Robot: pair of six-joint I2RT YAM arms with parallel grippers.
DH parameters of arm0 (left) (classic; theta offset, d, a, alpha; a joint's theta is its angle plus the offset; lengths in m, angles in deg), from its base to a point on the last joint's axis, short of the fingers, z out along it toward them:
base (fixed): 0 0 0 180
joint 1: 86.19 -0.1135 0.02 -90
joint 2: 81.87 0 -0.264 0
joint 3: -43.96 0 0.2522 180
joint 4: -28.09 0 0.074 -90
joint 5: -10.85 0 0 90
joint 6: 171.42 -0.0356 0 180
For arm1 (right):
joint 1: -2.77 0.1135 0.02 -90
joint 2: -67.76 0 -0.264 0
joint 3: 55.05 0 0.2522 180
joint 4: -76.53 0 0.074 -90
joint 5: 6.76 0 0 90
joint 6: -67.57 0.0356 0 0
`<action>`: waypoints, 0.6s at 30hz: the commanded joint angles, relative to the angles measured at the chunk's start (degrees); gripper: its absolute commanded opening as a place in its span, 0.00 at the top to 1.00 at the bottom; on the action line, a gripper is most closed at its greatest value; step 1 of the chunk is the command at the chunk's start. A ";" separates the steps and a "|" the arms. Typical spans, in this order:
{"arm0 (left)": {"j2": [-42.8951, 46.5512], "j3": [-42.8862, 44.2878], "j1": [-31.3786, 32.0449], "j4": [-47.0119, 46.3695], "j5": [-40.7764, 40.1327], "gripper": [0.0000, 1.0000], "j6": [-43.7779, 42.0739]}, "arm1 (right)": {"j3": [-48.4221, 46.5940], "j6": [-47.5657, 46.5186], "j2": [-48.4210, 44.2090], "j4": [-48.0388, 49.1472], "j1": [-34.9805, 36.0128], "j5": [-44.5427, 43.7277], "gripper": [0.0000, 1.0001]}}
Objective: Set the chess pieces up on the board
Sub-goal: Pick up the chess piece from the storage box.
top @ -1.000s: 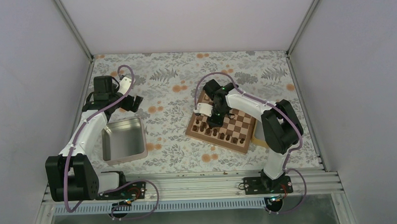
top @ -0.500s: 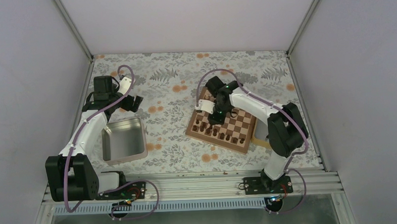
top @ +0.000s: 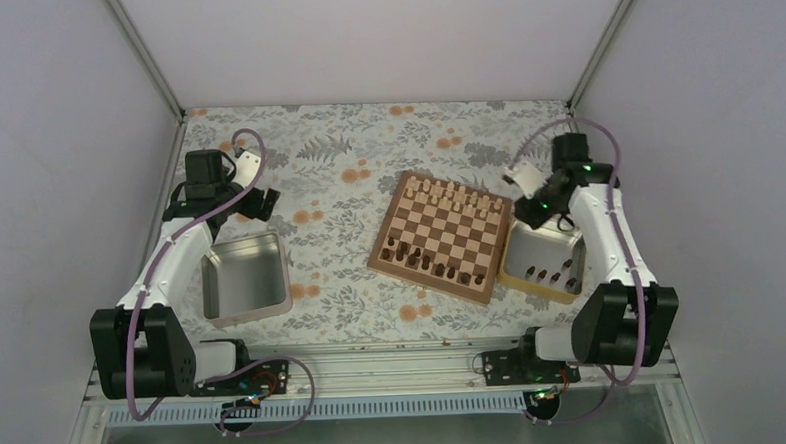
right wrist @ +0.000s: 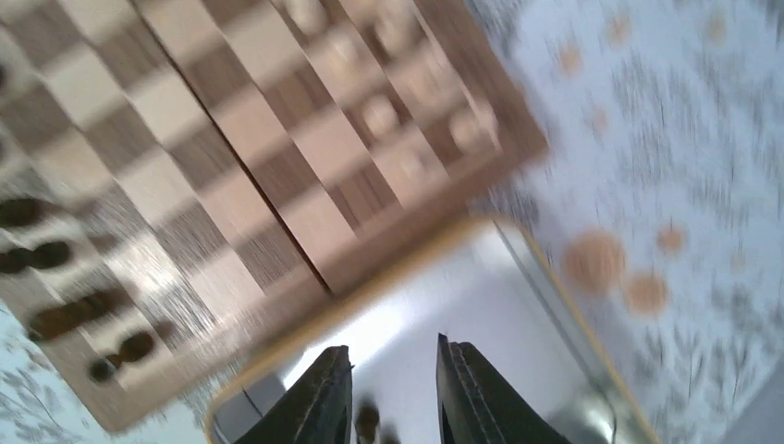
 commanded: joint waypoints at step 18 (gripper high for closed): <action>-8.29 2.09 0.43 -0.40 -7.15 0.00 1.34 | 21.31 -4.70 -5.85 1.34 -14.36 -6.27 0.73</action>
